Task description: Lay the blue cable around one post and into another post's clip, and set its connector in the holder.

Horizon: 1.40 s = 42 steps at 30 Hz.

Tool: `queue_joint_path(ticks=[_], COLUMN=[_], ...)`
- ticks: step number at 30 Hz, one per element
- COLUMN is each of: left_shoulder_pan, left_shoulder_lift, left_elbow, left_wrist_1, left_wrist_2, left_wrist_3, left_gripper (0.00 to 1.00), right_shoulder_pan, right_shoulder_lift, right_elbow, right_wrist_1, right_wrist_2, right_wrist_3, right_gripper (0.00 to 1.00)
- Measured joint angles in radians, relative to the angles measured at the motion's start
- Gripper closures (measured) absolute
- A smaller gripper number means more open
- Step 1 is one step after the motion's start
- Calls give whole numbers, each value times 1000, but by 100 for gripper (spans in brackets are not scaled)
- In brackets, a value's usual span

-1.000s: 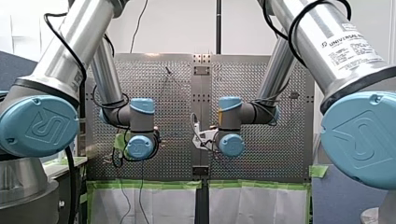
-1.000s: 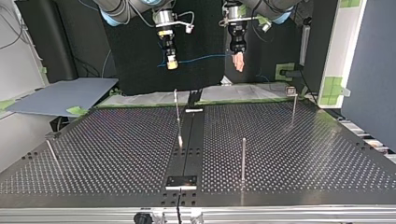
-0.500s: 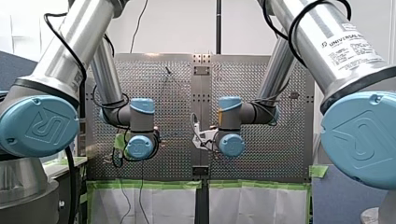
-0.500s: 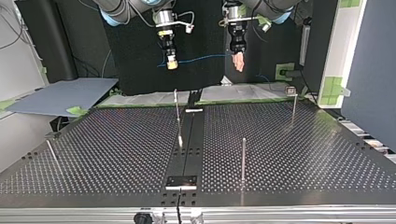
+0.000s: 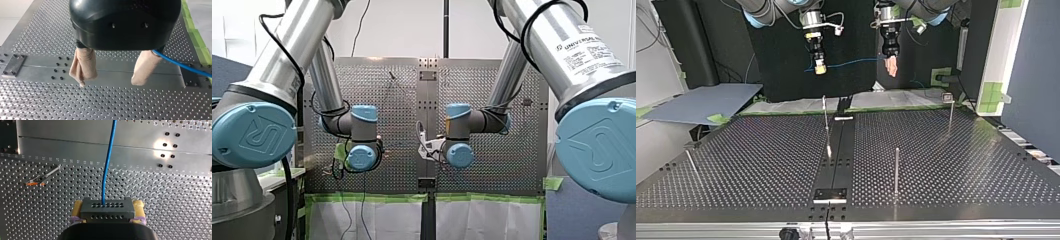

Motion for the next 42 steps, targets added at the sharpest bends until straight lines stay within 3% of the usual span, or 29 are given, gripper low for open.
queue_joint_path(ticks=[8,9,18,28,42], left_shoulder_pan=[0,0,0,0,-7], left_shoulder_lift=[0,0,0,0,-7], left_elbow=[0,0,0,0,-7], left_wrist_1=[0,0,0,0,-7], left_wrist_2=[0,0,0,0,-7], left_wrist_3=[0,0,0,0,-7], left_gripper=[0,0,0,0,0], right_shoulder_pan=[0,0,0,0,0], right_shoulder_lift=[0,0,-2,-4,-5], right_elbow=[0,0,1,4,5], right_wrist_1=[0,0,5,67,72], right_wrist_2=[0,0,-2,-15,-15], right_wrist_3=[0,0,1,4,5], right_gripper=[84,99,99,99,99])
